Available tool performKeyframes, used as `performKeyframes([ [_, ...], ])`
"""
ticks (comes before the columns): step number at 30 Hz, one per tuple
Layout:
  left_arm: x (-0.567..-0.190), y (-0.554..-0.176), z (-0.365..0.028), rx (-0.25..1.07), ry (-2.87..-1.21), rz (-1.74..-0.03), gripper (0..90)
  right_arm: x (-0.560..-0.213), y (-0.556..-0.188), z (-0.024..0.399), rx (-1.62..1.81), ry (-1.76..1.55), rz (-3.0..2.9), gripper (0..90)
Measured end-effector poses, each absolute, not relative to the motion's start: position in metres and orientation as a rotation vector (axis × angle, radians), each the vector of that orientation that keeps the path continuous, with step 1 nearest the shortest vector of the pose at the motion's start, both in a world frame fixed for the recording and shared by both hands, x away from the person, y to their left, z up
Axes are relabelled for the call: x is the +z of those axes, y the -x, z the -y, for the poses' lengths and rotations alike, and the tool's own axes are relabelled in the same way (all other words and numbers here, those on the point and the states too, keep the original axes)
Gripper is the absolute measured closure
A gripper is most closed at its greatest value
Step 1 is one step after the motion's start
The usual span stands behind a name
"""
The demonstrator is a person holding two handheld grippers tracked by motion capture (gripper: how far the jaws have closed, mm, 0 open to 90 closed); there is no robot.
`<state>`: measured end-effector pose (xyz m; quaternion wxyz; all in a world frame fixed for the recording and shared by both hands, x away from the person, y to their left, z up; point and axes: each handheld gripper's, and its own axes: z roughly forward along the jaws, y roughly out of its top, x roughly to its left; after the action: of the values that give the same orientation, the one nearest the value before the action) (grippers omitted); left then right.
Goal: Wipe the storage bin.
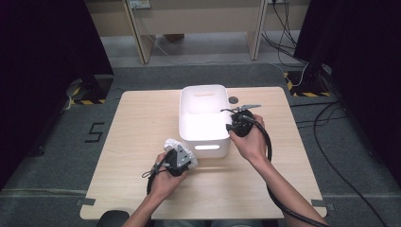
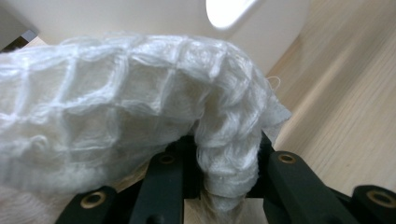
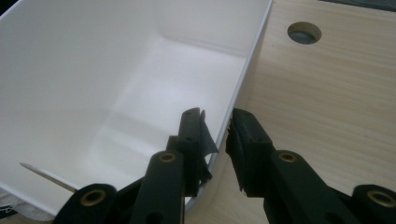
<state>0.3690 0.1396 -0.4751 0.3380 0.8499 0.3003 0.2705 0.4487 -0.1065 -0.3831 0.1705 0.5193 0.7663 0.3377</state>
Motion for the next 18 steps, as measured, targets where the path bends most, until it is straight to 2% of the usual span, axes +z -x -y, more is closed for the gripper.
performKeyframes([
  [18, -0.442, -0.366, -0.137, 0.729, -2.129, -0.768, 74.0, -0.383, -0.448, 0.104, 0.965, -1.476, -2.178, 73.2],
])
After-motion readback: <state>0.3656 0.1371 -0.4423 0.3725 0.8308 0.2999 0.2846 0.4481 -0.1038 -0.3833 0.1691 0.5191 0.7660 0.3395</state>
